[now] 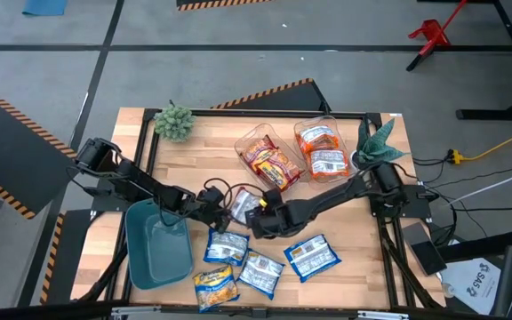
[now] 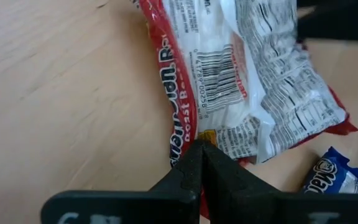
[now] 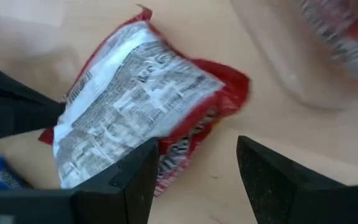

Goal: Sort Maruchan noodles
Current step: Put the red noodle pack into the left transparent bin

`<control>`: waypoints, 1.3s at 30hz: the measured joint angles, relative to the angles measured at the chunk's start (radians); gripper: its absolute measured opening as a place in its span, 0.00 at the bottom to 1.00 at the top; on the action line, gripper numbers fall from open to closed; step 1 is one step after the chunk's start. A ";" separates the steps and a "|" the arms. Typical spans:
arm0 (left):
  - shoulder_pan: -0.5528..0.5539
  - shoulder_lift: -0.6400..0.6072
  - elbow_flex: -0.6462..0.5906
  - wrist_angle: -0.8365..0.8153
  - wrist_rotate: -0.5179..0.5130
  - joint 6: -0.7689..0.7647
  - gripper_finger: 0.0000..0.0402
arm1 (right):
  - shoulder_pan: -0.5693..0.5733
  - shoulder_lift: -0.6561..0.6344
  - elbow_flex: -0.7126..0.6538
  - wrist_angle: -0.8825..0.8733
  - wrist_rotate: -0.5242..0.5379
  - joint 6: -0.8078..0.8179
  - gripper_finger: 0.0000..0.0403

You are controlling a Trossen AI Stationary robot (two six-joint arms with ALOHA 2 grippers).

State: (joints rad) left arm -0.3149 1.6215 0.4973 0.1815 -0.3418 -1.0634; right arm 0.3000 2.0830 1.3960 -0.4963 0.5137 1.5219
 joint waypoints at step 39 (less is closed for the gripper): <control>0.000 0.001 -0.001 -0.008 0.008 0.022 0.00 | 0.071 -0.051 -0.170 0.313 0.236 0.201 0.77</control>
State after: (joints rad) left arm -0.3145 1.6222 0.4961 0.1734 -0.3342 -1.0414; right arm 0.3706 2.0319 1.2258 -0.1837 0.7502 1.7233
